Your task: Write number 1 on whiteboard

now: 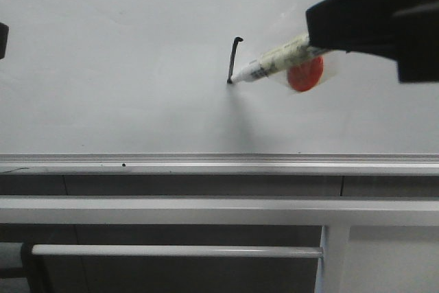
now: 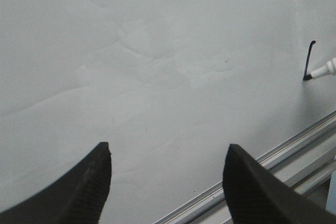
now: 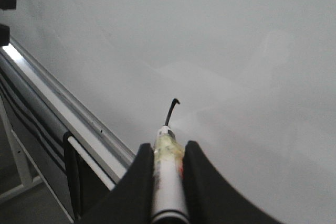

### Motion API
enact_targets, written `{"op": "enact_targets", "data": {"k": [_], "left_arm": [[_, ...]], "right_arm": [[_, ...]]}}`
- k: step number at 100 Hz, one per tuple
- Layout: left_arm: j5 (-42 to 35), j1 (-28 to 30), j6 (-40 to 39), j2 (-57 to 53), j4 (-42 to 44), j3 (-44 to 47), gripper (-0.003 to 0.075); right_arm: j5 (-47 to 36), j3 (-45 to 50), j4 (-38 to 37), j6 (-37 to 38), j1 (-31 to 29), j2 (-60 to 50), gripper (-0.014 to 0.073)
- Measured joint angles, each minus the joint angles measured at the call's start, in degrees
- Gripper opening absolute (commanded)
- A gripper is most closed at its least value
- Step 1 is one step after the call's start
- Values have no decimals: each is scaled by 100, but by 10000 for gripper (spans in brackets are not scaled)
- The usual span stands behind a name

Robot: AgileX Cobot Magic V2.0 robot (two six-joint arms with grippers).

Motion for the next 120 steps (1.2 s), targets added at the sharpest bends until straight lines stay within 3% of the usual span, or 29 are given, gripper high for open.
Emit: {"op": "enact_targets", "data": {"k": [42, 62, 85, 120], "left_arm": [[19, 0, 0, 0, -14, 0, 419], [800, 0, 0, 0, 81, 0, 419], [2187, 0, 0, 30, 1606, 0, 419], [2384, 0, 0, 748, 2720, -77, 419]], "right_arm": [[-43, 0, 0, 58, 96, 526, -53], [849, -8, 310, 69, 601, 52, -53], [1531, -244, 386, 69, 811, 37, -53], [2070, -971, 386, 69, 811, 145, -53]]}}
